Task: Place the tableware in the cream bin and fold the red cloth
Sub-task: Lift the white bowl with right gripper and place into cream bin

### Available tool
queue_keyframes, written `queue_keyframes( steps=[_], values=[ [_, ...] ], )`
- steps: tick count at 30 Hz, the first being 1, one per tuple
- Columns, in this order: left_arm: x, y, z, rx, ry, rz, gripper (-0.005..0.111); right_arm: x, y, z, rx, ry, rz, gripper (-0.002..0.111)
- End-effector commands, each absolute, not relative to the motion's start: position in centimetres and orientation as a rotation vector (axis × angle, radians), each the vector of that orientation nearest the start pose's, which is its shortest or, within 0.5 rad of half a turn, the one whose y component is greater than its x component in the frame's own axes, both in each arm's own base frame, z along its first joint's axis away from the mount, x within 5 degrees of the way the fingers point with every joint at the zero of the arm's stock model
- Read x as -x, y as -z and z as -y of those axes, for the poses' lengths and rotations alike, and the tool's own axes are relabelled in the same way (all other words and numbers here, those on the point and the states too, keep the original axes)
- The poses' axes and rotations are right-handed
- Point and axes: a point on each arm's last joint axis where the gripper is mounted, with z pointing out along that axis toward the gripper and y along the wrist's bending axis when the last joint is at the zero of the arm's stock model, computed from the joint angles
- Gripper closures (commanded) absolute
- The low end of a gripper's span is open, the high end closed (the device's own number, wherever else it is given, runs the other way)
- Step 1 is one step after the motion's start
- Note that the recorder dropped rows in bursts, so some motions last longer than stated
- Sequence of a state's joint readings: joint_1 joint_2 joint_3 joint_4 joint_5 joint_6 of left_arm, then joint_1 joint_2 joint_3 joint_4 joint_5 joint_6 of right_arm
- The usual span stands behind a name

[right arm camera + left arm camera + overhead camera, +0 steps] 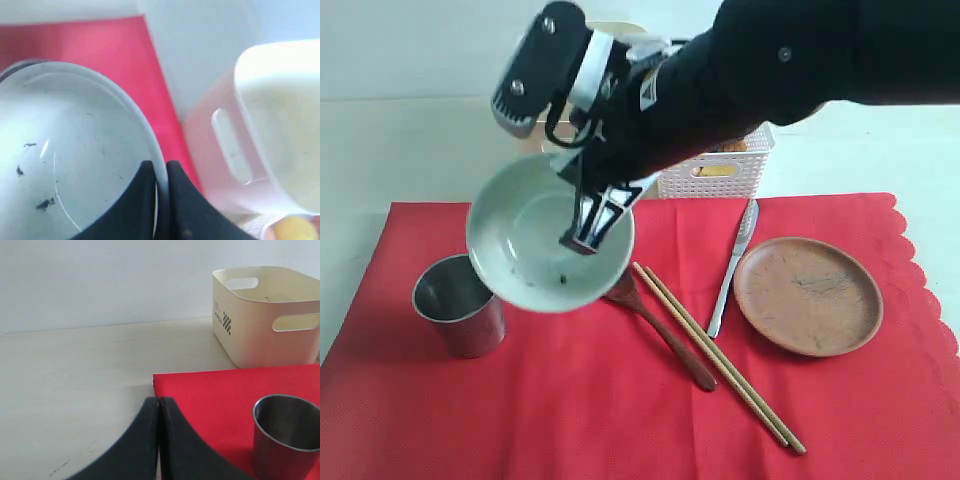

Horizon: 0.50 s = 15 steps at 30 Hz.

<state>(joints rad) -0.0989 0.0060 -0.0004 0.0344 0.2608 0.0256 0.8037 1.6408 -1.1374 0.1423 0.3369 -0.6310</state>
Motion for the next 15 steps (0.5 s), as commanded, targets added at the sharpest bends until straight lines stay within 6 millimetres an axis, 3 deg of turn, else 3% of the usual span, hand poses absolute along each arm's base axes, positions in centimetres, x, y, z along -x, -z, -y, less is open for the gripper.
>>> queue_keyframes(
  steps=[1,4,8,15],
  values=[
    [-5.5,-19.0,0.5,-0.133,0.025,-1.735,0.104,-27.2,-29.0,-25.4,1.153,-0.189,-1.654,0.108],
    [-5.5,-19.0,0.5,-0.133,0.025,-1.735,0.104,-30.7,-29.5,-23.8,0.774,-0.258,-1.625,0.108],
    [-5.5,-19.0,0.5,-0.133,0.025,-1.735,0.104,-33.5,-28.3,-22.9,0.535,-0.245,-1.541,0.108],
    [-5.5,-19.0,0.5,-0.133,0.025,-1.735,0.104,-37.2,-23.7,-24.4,0.457,-0.229,-1.589,0.108]
  ],
)
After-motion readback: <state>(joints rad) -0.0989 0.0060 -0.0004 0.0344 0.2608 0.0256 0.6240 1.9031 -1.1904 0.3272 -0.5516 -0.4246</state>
